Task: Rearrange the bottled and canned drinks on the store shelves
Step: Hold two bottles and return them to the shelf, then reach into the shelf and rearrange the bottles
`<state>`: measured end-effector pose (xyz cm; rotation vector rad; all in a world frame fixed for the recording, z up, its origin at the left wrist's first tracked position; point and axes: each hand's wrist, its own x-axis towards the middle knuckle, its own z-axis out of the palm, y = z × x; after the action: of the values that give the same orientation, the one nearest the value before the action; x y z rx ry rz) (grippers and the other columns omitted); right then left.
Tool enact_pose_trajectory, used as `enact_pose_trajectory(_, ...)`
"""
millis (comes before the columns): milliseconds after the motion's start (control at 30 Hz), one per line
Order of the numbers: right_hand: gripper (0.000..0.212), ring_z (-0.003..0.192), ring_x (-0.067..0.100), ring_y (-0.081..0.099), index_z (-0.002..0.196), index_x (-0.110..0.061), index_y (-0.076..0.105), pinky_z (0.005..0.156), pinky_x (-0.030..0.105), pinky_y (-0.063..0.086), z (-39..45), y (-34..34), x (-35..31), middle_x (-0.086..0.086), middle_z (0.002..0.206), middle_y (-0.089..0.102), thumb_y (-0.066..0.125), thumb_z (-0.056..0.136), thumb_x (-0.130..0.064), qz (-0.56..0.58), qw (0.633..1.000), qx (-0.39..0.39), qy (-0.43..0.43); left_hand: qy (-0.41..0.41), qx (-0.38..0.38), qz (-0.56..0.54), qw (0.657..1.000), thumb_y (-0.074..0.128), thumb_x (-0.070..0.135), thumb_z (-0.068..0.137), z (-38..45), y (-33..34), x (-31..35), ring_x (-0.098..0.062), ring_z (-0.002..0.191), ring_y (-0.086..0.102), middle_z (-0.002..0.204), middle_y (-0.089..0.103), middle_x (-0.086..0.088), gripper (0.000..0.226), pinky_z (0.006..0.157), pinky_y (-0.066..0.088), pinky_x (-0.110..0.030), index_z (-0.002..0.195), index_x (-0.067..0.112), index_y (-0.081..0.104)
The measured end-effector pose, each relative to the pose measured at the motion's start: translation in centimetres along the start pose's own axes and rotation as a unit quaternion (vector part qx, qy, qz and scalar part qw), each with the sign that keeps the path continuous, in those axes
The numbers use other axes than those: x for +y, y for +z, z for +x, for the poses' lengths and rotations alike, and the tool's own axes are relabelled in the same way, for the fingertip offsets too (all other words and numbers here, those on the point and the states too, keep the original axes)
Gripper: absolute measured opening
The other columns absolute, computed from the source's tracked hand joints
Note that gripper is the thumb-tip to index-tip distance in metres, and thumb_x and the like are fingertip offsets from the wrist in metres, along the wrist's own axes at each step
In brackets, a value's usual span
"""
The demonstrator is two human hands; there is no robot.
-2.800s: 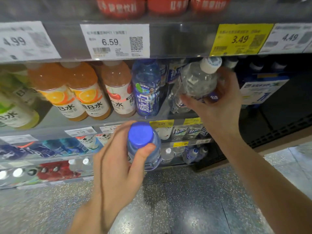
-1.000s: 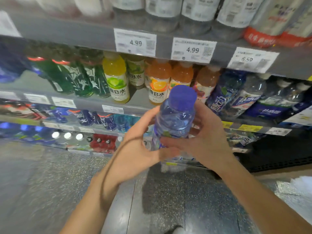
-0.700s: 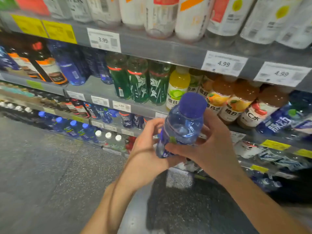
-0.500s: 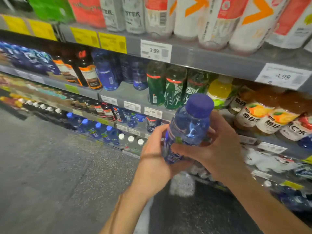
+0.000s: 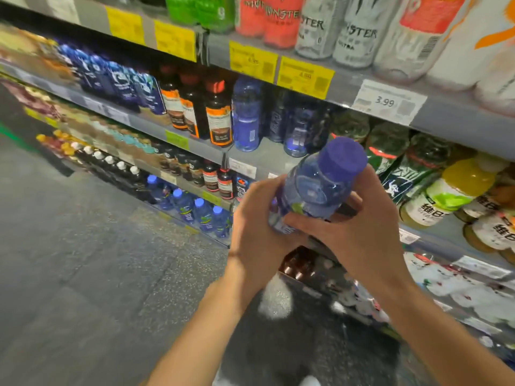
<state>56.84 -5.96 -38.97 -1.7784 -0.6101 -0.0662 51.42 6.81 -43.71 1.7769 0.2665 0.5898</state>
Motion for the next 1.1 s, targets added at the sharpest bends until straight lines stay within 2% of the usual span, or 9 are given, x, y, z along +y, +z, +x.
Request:
enact_pose_trajectory(100, 0.082, 0.106, -0.002, 0.066, 0.121, -0.048, 0.048, 0.086, 0.020, 0.056, 1.9, 1.1, 0.5, -0.035, 0.111, 0.064, 0.092, 0.052, -0.044, -0.009, 1.000, 0.005, -0.009, 0.035, 0.011, 0.028, 0.999, 0.082, 0.015, 0.065, 2.0, -0.3, -0.5, -0.016, 0.101, 0.063, 0.111, 0.060, -0.006, 0.059, 0.085, 0.056, -0.035, 0.121, 0.008, 0.064)
enact_pose_trajectory(200, 0.084, 0.101, -0.007, 0.065, 0.122, -0.036, 0.050, 0.083, 0.014, 0.054, 3.8, 2.1, 2.1, -0.033, 0.107, 0.063, 0.094, 0.050, -0.042, -0.013, 1.000, 0.017, -0.010, 0.053, 0.011, 0.037, 0.998, 0.081, 0.017, 0.066, 4.1, 0.0, -1.6, -0.005, 0.097, 0.063, 0.107, 0.060, 0.017, 0.049, 0.081, 0.056, -0.030, 0.112, 0.019, 0.066)
enact_pose_trajectory(300, 0.084, 0.100, 0.003, 0.068, 0.122, -0.024, 0.053, 0.083, 0.022, 0.057, 5.8, 2.9, 4.7, -0.016, 0.110, 0.068, 0.100, 0.052, -0.025, -0.006, 0.999, 0.035, 0.005, 0.015, 0.044, 0.054, 0.997, 0.083, 0.024, 0.064, 6.4, 1.0, -3.8, -0.017, 0.104, 0.063, 0.113, 0.062, 0.002, 0.061, 0.087, 0.056, -0.039, 0.120, 0.012, 0.062)
enact_pose_trajectory(467, 0.082, 0.103, 0.005, 0.067, 0.121, -0.018, 0.054, 0.086, 0.020, 0.053, 9.3, 4.4, 8.2, -0.010, 0.110, 0.068, 0.100, 0.053, -0.012, 0.049, 0.995, 0.081, 0.034, 0.012, 0.096, 0.085, 0.992, 0.081, 0.022, 0.067, 10.2, 2.4, -6.6, -0.003, 0.103, 0.056, 0.115, 0.060, 0.001, 0.058, 0.090, 0.049, -0.017, 0.122, 0.008, 0.066)
enact_pose_trajectory(633, 0.084, 0.110, 0.005, 0.065, 0.121, -0.021, 0.052, 0.092, 0.022, 0.053, 12.4, 6.6, 11.1, -0.009, 0.114, 0.067, 0.099, 0.052, -0.016, 0.045, 0.993, 0.100, 0.042, 0.008, 0.123, 0.097, 0.988, 0.072, 0.011, 0.069, 13.5, 3.2, -9.0, -0.005, 0.104, 0.060, 0.114, 0.066, -0.002, 0.056, 0.093, 0.054, -0.033, 0.125, 0.006, 0.067)
enact_pose_trajectory(833, 0.085, 0.112, 0.007, 0.064, 0.121, -0.024, 0.050, 0.096, 0.025, 0.052, 14.4, 8.9, 12.8, -0.009, 0.117, 0.065, 0.099, 0.053, -0.014, 0.048, 0.992, 0.111, 0.038, -0.039, 0.120, 0.096, 0.987, 0.067, 0.006, 0.073, 15.7, 3.1, -10.3, -0.012, 0.092, 0.069, 0.099, 0.075, 0.003, 0.043, 0.078, 0.056, -0.033, 0.114, 0.018, 0.072)
enact_pose_trajectory(933, 0.085, 0.107, 0.000, 0.065, 0.123, -0.019, 0.051, 0.090, 0.017, 0.050, 15.5, 9.5, 13.5, -0.010, 0.114, 0.066, 0.098, 0.053, -0.011, 0.042, 0.992, 0.104, 0.049, -0.025, 0.100, 0.096, 0.990, 0.067, 0.003, 0.072, 16.6, 2.9, -10.8, -0.018, 0.083, 0.068, 0.089, 0.075, 0.002, 0.036, 0.068, 0.052, -0.028, 0.105, 0.016, 0.072)
enact_pose_trajectory(1033, 0.083, 0.107, 0.004, 0.067, 0.125, -0.014, 0.053, 0.092, 0.024, 0.054, 15.9, 9.8, 14.3, -0.004, 0.116, 0.068, 0.098, 0.055, -0.014, 0.026, 0.993, 0.102, 0.057, -0.013, 0.089, 0.109, 0.990, 0.068, 0.008, 0.075, 16.7, 2.9, -11.6, -0.018, 0.080, 0.068, 0.087, 0.074, 0.001, 0.029, 0.068, 0.053, -0.033, 0.103, 0.014, 0.070)
enact_pose_trajectory(1100, 0.081, 0.109, 0.005, 0.067, 0.126, -0.014, 0.054, 0.095, 0.029, 0.055, 16.6, 9.9, 14.5, -0.004, 0.118, 0.069, 0.097, 0.057, -0.018, 0.011, 0.993, 0.097, 0.064, 0.002, 0.076, 0.125, 0.989, 0.069, 0.012, 0.081, 17.0, 2.9, -12.0, -0.012, 0.073, 0.062, 0.084, 0.070, 0.005, 0.018, 0.065, 0.049, -0.022, 0.099, 0.012, 0.067)
